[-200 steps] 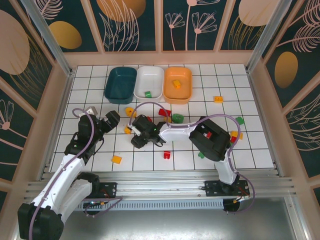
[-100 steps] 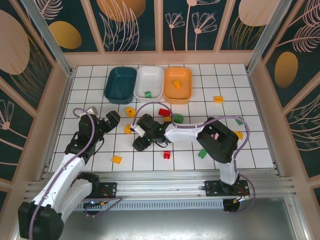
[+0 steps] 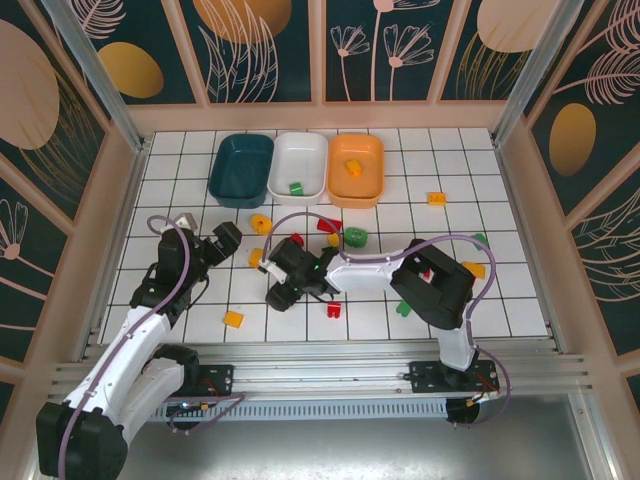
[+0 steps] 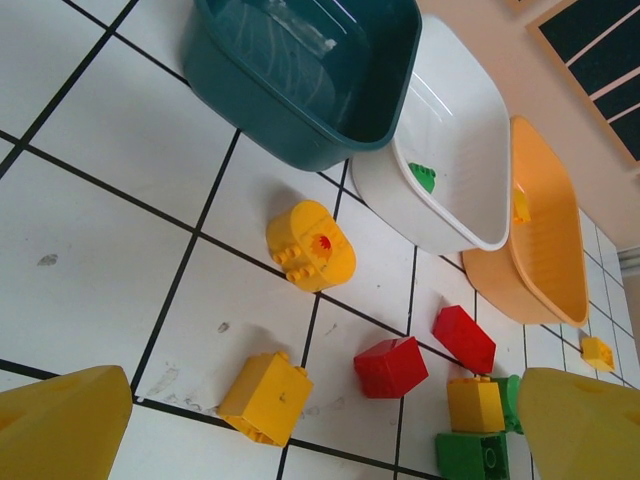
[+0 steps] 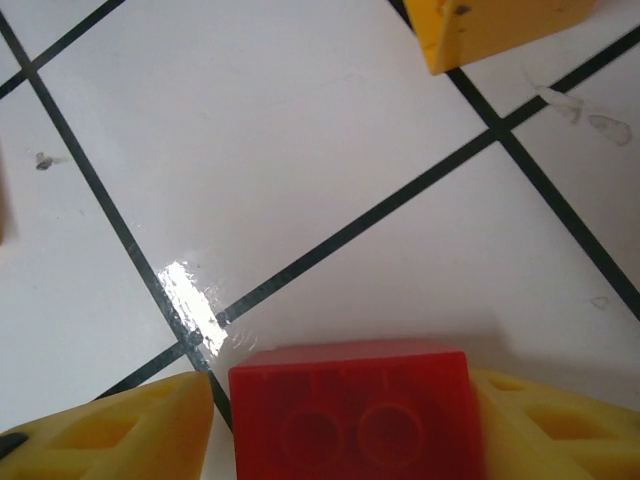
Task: Sort the legos into containers by color
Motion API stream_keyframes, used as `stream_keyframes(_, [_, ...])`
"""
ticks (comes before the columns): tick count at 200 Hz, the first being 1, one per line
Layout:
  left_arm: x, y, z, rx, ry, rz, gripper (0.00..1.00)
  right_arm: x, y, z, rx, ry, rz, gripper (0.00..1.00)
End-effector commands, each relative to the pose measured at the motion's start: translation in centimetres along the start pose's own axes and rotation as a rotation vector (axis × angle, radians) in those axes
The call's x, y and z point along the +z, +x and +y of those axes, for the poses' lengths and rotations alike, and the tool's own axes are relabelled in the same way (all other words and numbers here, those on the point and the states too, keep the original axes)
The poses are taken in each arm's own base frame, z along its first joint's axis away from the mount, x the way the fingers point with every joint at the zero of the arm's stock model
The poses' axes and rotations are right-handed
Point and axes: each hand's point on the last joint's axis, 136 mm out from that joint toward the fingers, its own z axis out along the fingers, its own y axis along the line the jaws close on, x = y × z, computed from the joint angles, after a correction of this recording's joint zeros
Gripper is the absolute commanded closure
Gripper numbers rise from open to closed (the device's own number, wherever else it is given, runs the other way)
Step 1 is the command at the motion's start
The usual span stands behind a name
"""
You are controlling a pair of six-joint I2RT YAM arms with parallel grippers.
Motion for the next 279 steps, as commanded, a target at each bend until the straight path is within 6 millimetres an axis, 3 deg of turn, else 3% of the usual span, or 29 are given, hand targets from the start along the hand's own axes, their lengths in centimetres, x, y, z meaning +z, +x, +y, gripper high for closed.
stream_keyframes(1, [-0.1, -0.2, -0.1, -0.001, 0.006, -0.007, 0.02, 0.4, 0.0, -1.2, 0.005, 0.074, 0.021, 0.42])
stream_keyframes(29, [-0.5, -0.6, 0.2, -0.001, -0.012, -0.034, 0.01, -0.5, -1.0, -1.4, 0.002, 0.092, -0.016, 0.54])
stream_keyframes(54, [-0.9, -1.2, 0.2, -0.006, -0.019, -0.06, 0.01, -2.3, -3.9, -1.8, 0.009, 0.104, -0.113, 0.59])
stream_keyframes(74, [-1.1, -2.0, 0.9, 0.002, -0.081, -0.084, 0.01, -4.1, -7.9, -3.4, 0.035, 0.12, -0.207, 0.59])
stream_keyframes(99, [-0.7, -2.9, 0.9, -0.025, -0.104, -0.095, 0.02, -6.0, -14.0, -7.5, 0.092, 0.186, -0.372, 0.58])
stream_keyframes(131, [0.0, -2.2, 0.4, -0.057, -0.064, -0.056, 0.02, -5.2, -19.5, -11.6, 0.134, 0.21, -0.471, 0.57])
stream_keyframes(159, [0.0, -2.0, 0.3, -0.036, -0.064, -0.038, 0.01, -2.8, -22.9, -14.2, 0.118, 0.246, -0.462, 0.57])
stream_keyframes(182, [-0.1, -1.7, 0.5, -0.022, -0.063, -0.031, 0.01, -2.4, -25.8, -16.0, 0.131, 0.246, -0.507, 0.55])
stream_keyframes(219, [0.0, -1.1, 0.5, -0.012, -0.052, -0.004, 0.01, -0.8, -27.4, -17.3, 0.122, 0.251, -0.514, 0.51])
stream_keyframes(255, [0.2, -1.0, 0.1, -0.004, -0.039, 0.007, 0.01, 0.9, -26.7, -18.3, 0.136, 0.257, -0.496, 0.45])
stream_keyframes(279, [0.3, -0.9, -0.1, -0.009, -0.03, 0.015, 0.02, 0.8, -26.8, -18.3, 0.132, 0.258, -0.498, 0.38])
